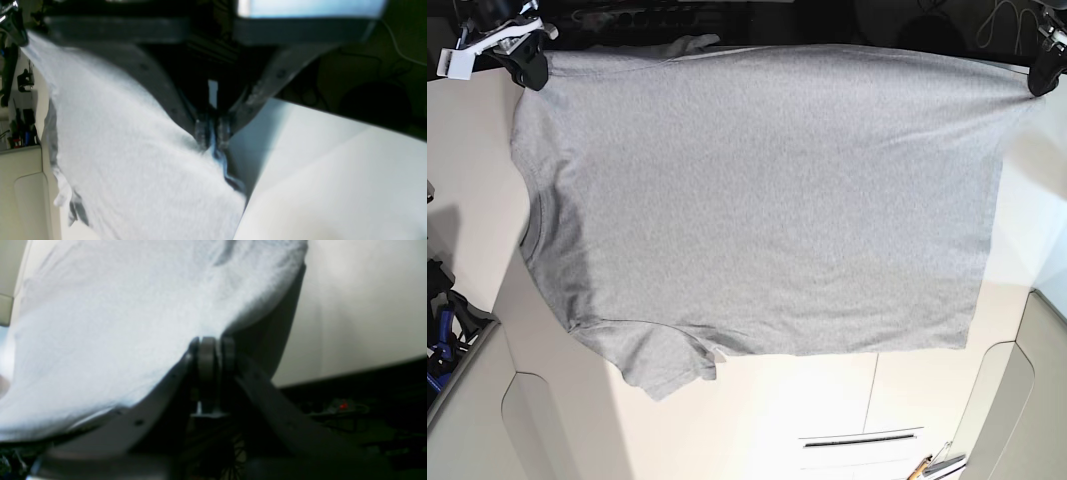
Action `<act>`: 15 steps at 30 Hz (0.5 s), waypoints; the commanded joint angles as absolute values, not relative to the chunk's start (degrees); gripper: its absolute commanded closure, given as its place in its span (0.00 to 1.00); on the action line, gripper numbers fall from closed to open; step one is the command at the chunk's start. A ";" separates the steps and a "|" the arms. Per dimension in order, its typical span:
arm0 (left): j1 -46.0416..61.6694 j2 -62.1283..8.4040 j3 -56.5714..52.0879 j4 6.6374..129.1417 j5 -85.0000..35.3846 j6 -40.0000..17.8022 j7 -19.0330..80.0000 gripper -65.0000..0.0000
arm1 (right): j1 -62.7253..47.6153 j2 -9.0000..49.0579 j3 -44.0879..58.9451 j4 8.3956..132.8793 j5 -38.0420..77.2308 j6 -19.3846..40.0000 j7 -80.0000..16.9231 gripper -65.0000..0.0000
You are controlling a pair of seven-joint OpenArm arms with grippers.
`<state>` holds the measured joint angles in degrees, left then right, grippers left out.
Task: Fold the T-shirt properly
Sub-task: 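Lift the hem with both grippers and pull it back toward the arms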
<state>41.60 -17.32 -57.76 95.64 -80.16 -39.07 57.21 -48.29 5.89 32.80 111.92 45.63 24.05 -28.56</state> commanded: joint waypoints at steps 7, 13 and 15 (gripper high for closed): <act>36.64 -18.28 -56.53 96.47 -81.25 -39.97 56.38 1.00 | -44.95 6.50 33.23 114.08 46.54 24.43 -27.22 1.00; 31.35 -18.28 -49.12 96.47 -73.03 -39.90 52.71 1.00 | -36.67 6.96 31.57 112.79 40.64 24.12 -27.20 1.00; 29.85 -18.28 -46.39 96.47 -69.45 -39.66 51.03 1.00 | -34.28 7.70 30.04 110.93 39.22 23.53 -26.98 1.00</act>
